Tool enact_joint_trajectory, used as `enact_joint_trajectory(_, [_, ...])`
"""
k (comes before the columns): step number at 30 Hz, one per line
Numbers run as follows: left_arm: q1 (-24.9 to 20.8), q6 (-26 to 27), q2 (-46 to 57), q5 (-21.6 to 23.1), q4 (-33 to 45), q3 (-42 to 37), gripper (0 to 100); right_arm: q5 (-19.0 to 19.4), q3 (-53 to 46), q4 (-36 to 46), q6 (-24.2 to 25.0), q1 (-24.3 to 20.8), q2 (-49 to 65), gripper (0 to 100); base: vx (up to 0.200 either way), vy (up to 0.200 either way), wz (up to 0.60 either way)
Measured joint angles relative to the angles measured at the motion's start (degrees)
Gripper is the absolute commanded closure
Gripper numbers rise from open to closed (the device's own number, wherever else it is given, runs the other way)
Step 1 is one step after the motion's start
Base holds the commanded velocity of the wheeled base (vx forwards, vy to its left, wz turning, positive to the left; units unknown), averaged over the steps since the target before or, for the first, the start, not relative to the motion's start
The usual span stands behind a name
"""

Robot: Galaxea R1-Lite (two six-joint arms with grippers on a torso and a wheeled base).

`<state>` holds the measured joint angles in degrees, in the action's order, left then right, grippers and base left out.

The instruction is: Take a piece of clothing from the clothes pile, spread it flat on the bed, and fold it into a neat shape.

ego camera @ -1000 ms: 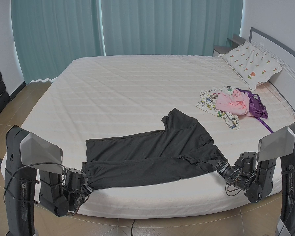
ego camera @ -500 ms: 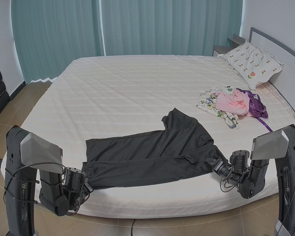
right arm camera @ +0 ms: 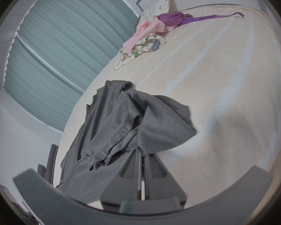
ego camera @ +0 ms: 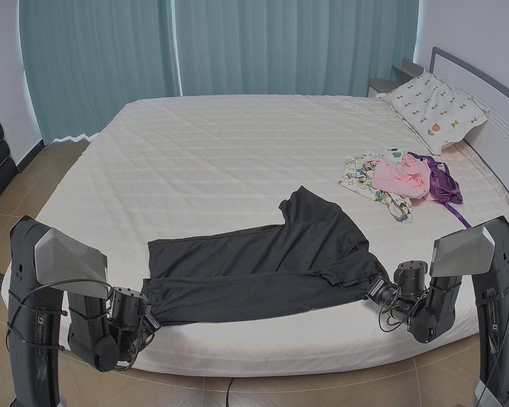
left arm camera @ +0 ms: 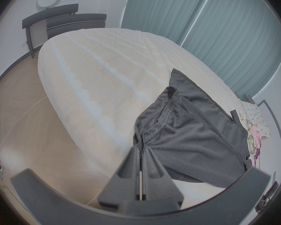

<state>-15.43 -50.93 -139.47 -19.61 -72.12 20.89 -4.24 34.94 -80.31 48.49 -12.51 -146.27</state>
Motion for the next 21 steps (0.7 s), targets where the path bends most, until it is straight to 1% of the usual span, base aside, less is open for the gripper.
enact_joint_trajectory(7, [0.15,0.29,0.28,-0.09,-4.08,-1.38,100,0.00,-2.96,-0.93,0.26,0.11,1.65,100,0.000,0.000,0.00])
enact_joint_trajectory(12, [0.39,0.44,0.37,-0.15,-4.44,-2.13,100,0.15,-6.80,-1.58,0.46,-0.02,4.05,100,0.000,0.000,0.00])
enact_joint_trajectory(21, [0.85,1.04,0.66,-0.12,-4.63,-4.33,100,0.22,-14.02,-1.63,0.41,-2.27,8.29,100,0.000,0.000,0.00])
